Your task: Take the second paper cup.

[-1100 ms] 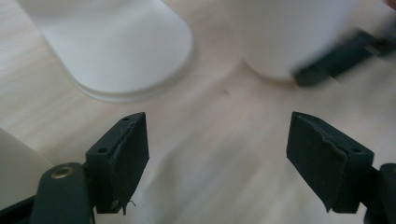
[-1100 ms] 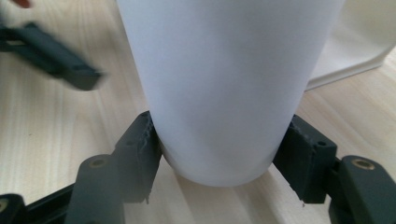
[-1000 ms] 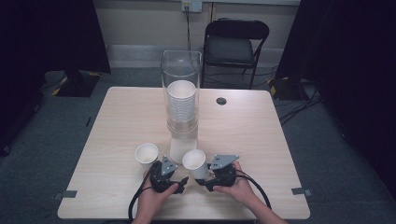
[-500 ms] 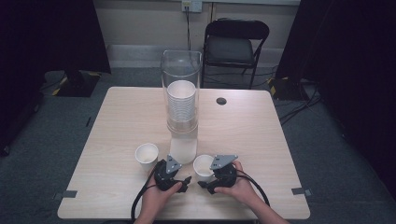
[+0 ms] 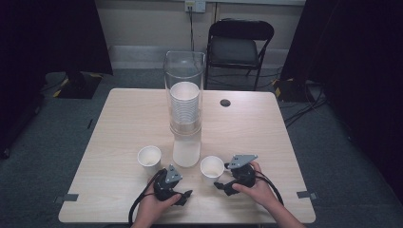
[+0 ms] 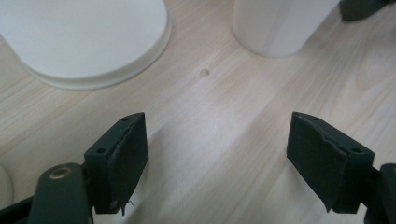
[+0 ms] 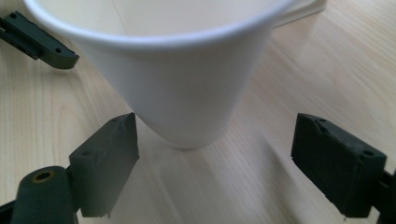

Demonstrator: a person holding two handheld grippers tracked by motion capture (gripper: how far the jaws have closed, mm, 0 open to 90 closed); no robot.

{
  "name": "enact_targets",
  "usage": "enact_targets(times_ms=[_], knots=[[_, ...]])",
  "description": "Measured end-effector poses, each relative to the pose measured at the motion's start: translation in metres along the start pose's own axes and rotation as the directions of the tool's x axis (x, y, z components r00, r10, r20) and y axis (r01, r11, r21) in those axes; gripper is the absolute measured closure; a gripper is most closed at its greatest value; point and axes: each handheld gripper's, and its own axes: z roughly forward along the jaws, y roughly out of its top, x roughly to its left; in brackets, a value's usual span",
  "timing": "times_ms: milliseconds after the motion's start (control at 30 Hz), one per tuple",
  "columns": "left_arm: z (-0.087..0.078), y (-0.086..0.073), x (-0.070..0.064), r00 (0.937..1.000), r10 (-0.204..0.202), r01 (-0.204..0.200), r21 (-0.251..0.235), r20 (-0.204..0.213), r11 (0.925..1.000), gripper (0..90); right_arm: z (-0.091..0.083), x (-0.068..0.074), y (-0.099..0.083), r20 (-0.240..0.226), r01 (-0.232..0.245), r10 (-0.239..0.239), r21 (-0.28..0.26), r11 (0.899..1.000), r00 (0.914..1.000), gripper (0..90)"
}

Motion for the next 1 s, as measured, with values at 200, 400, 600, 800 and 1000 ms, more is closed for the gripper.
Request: enact_targets(times_ms=[200, 400, 600, 800, 1000], knots=[[-0.007, -0.006, 0.004, 0.9999, -0.013, 0.013, -0.008, 0.010, 0.9999, 19.9, -0.015, -0.007, -0.010, 0.027, -0.006, 0.006, 0.002, 1.000, 0.9996, 14.7], [-0.011, -0.011, 0.009, 0.9998, -0.005, 0.005, -0.005, 0.021, 1.0000, 19.9, -0.028, -0.012, -0.018, 0.038, -0.018, 0.018, -0.001, 1.000, 0.9991, 14.6], [-0.017, -0.017, 0.013, 0.9996, 0.010, -0.010, 0.002, 0.028, 0.9999, 19.9, -0.037, -0.018, -0.026, 0.049, -0.036, 0.036, -0.002, 0.999, 0.9982, 14.7], [-0.022, -0.024, 0.017, 0.9993, 0.004, -0.004, -0.002, 0.038, 1.0000, 19.8, -0.043, -0.022, -0.040, 0.045, -0.077, 0.077, -0.004, 0.997, 0.9960, 14.7], [-0.027, -0.029, 0.019, 0.9984, 0.011, -0.011, 0.001, 0.056, 0.9999, 19.6, -0.051, -0.022, -0.046, 0.072, -0.052, 0.051, 0.018, 0.998, 0.9961, 14.7]])
